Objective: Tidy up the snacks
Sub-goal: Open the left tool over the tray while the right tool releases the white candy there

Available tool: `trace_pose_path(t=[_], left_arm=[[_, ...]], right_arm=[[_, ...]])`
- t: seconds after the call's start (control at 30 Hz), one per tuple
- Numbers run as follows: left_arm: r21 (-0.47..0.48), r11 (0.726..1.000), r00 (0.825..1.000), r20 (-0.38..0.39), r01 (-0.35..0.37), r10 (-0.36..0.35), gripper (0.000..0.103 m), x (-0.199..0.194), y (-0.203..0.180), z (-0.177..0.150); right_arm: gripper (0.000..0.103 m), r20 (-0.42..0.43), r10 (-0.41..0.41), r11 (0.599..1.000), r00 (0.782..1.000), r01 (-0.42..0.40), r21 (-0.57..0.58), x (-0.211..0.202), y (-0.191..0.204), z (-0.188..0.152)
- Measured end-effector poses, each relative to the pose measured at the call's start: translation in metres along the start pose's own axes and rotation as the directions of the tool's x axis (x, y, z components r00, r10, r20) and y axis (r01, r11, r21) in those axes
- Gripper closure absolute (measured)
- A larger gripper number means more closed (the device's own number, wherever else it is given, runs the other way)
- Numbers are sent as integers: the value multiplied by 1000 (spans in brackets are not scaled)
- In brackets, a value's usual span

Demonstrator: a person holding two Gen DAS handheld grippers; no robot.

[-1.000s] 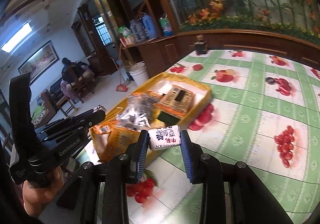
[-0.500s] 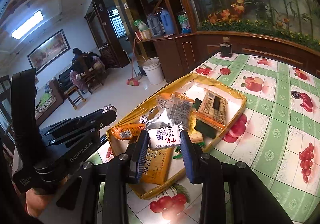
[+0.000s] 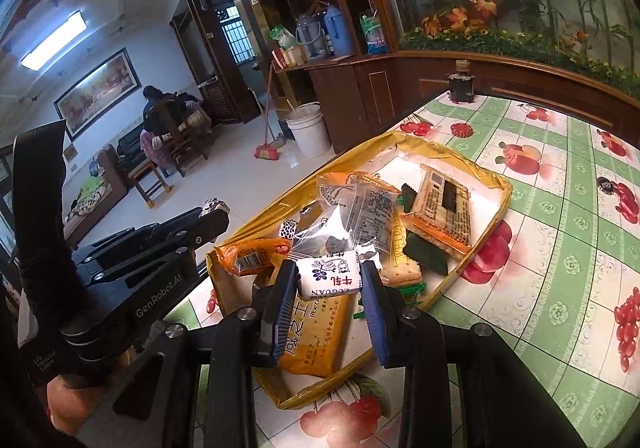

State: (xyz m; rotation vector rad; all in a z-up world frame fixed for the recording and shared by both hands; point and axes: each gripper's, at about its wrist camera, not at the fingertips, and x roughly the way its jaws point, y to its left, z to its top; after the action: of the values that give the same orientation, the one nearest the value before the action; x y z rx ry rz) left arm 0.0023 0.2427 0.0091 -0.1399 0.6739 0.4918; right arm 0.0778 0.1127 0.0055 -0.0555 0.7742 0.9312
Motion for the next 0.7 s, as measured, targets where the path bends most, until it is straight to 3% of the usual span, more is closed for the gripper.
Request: trace_pose_path(t=[0.7], left_arm=[[20, 1000, 999, -42, -6, 7, 86, 26, -8, 1]], right_arm=[[70, -56, -11, 1000, 998, 10, -2, 34, -10, 3]])
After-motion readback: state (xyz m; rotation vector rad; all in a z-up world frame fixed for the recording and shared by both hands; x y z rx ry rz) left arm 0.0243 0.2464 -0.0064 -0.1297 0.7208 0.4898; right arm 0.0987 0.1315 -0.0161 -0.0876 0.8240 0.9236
